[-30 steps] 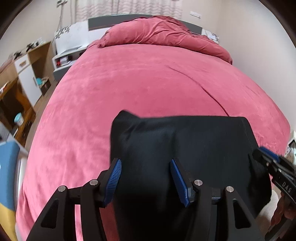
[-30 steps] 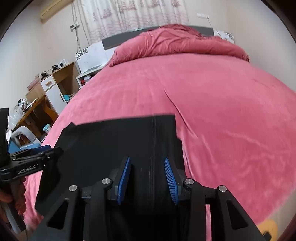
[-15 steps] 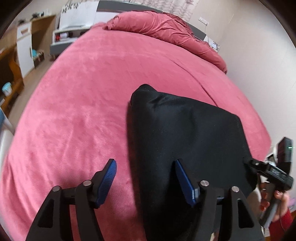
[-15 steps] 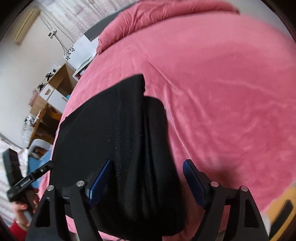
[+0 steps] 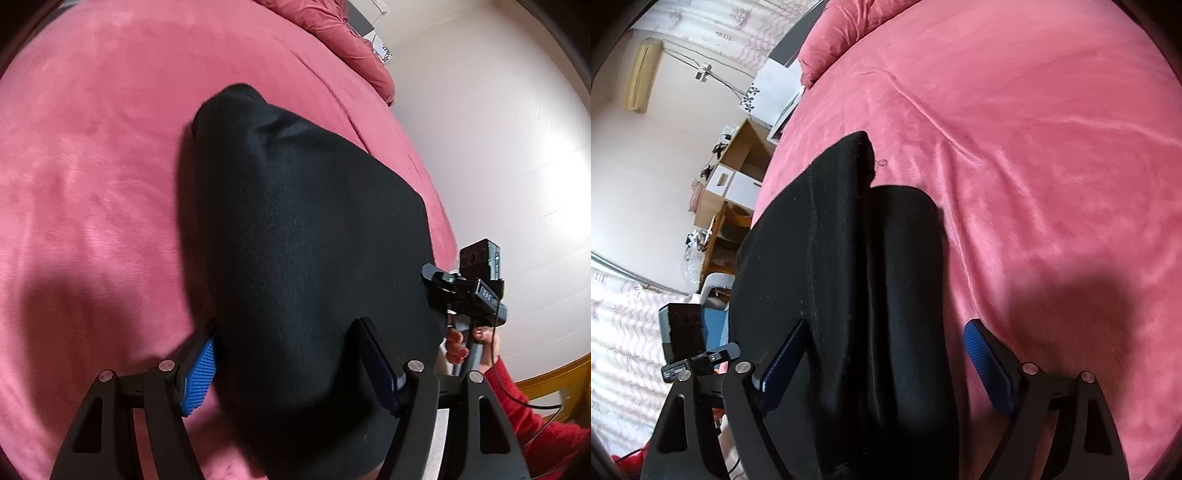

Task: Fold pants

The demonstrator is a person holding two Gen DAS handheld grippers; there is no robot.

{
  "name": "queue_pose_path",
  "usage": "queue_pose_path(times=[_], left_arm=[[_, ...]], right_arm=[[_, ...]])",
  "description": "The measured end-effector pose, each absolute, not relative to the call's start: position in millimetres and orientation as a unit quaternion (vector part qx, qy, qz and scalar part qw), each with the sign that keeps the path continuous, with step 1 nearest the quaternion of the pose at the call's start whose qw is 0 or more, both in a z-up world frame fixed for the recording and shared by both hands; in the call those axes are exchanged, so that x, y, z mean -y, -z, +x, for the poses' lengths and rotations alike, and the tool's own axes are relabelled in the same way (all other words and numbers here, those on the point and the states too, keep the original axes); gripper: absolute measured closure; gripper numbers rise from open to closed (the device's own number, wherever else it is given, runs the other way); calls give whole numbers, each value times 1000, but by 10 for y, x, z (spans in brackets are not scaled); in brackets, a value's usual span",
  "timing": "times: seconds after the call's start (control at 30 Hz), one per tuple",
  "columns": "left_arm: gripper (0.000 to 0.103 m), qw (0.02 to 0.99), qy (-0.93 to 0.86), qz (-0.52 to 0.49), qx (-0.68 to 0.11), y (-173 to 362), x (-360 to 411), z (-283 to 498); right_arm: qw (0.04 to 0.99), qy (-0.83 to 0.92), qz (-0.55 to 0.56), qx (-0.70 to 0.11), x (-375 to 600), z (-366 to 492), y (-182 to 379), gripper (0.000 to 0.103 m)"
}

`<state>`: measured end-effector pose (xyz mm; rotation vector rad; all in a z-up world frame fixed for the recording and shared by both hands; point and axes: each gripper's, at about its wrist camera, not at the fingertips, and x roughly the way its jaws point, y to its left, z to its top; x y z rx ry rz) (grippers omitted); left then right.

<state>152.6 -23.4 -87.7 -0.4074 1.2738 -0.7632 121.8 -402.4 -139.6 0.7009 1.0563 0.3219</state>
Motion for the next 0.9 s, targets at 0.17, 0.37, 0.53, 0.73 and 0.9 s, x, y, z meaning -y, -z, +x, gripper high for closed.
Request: queue_pose_path(times=[0.17, 0.37, 0.53, 0.73, 0.9], left_arm=[[29, 711, 348, -194, -579, 927, 404, 1593], [42, 730, 344, -182, -562, 827, 466, 1492], [54, 750, 355, -145, -538, 568, 529, 1415], [56, 773, 353, -131, -510, 326, 530, 1461], [56, 793, 348, -119, -485, 116, 486, 1581]], right_arm=[[795, -152, 338, -481, 3953, 1352, 1422, 21], [810, -143, 319, -471, 3821, 1362, 1353, 41], [832, -145, 292, -449, 3758, 1271, 1168, 52], [846, -161, 294, -415, 3674, 1358, 897, 55], [855, -173, 287, -396, 3593, 1637, 707, 55]])
